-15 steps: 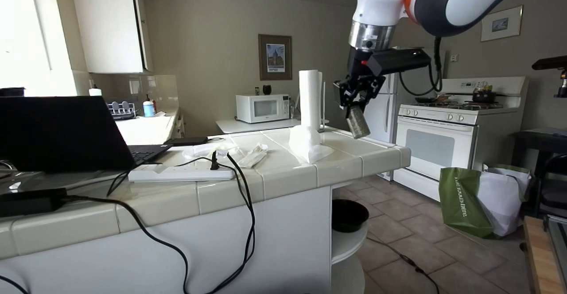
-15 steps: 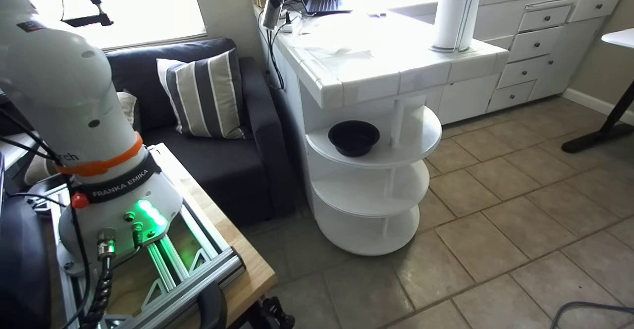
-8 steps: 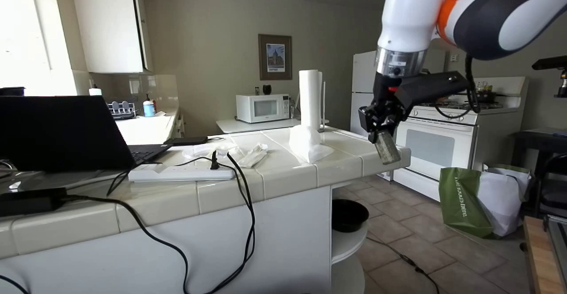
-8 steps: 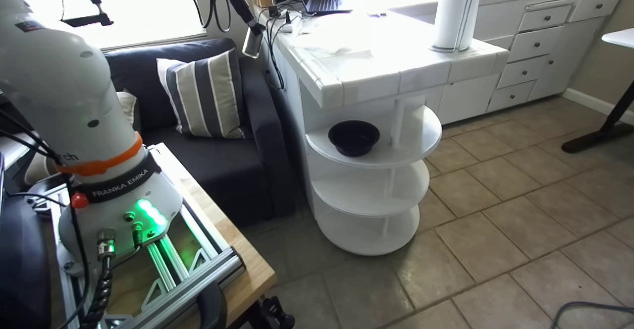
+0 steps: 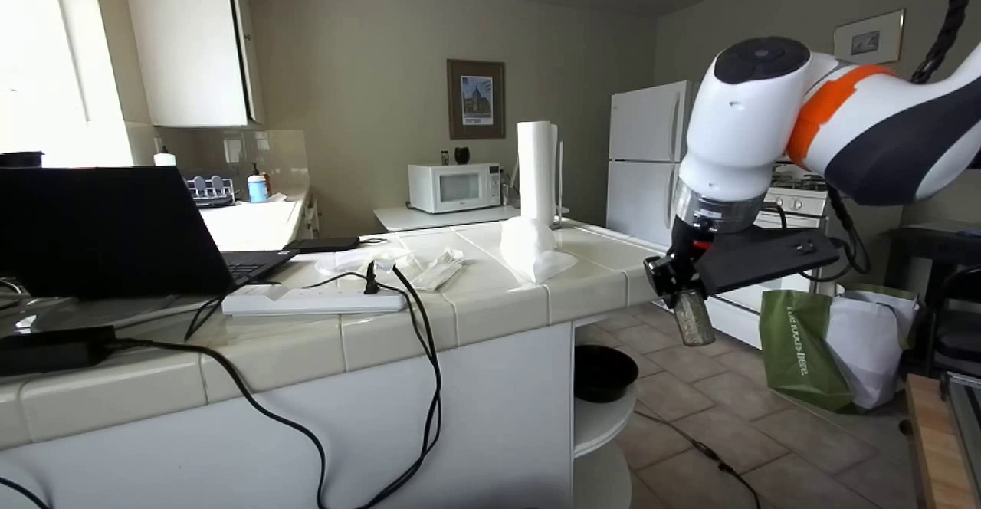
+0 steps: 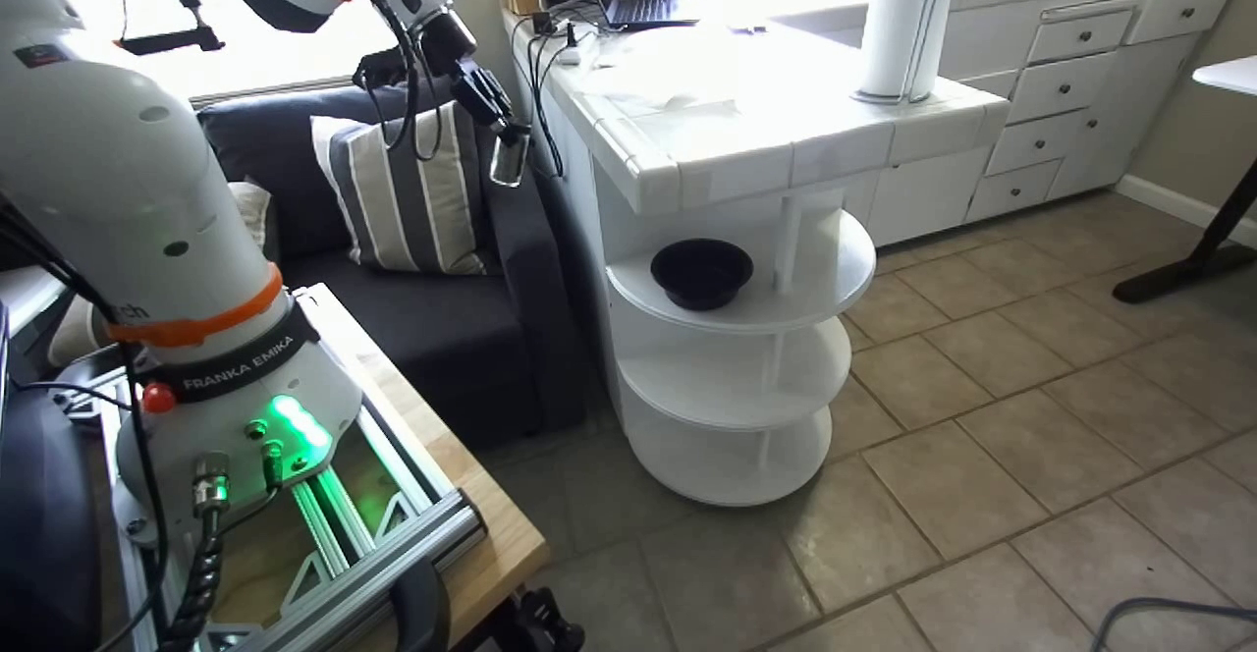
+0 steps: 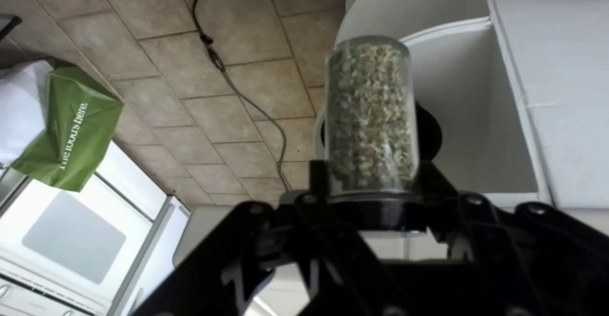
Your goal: Put the spice the bottle on the lower shelf
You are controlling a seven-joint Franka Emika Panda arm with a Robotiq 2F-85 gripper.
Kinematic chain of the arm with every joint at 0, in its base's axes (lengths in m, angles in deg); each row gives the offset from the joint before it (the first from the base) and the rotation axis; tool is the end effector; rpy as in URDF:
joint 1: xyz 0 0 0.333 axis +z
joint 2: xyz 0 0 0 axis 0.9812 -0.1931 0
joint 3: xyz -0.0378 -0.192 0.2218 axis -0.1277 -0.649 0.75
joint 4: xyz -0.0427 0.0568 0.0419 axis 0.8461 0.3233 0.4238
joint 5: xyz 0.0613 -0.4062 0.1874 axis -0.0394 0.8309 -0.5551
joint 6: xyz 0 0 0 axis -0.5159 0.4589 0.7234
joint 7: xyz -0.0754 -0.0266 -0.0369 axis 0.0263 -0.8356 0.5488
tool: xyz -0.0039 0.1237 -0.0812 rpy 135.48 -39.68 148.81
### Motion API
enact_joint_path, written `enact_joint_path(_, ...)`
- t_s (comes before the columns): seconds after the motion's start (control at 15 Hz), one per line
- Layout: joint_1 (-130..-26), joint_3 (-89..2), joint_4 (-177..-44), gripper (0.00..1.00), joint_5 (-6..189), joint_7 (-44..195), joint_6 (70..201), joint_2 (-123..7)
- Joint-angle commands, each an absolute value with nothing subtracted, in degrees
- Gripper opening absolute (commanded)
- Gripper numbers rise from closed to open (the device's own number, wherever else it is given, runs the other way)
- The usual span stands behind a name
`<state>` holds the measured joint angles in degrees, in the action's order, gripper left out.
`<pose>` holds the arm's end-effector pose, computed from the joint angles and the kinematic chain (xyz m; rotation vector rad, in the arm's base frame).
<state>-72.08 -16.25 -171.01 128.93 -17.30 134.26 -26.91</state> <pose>0.4056 0.1822 0.2095 2.5556 -0.8749 0.6328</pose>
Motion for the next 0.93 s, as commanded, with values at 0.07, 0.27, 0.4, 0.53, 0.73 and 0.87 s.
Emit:
enact_joint_path(0.07, -71.27, -16.63, -171.29, 0.24, 136.49, -29.71, 134.27, -33.51)
enact_joint_path(0.27, -70.07, -17.39, -171.15, 0.24, 140.76, -35.87, 132.01, -38.4)
enact_joint_path(0.4, -69.17, -18.4, -170.75, 0.24, 143.99, -40.5, 131.09, -42.06)
enact_joint_path(0.53, -68.05, -19.75, -170.03, 0.24, 146.93, -44.47, 130.6, -45.72)
enact_joint_path(0.73, -66.7, -21.66, -171.02, 0.49, 146.49, -43.17, 131.69, -44.83)
enact_joint_path(0.87, -66.34, -22.56, -170.27, 0.49, 148.25, -45.17, 131.35, -47.78)
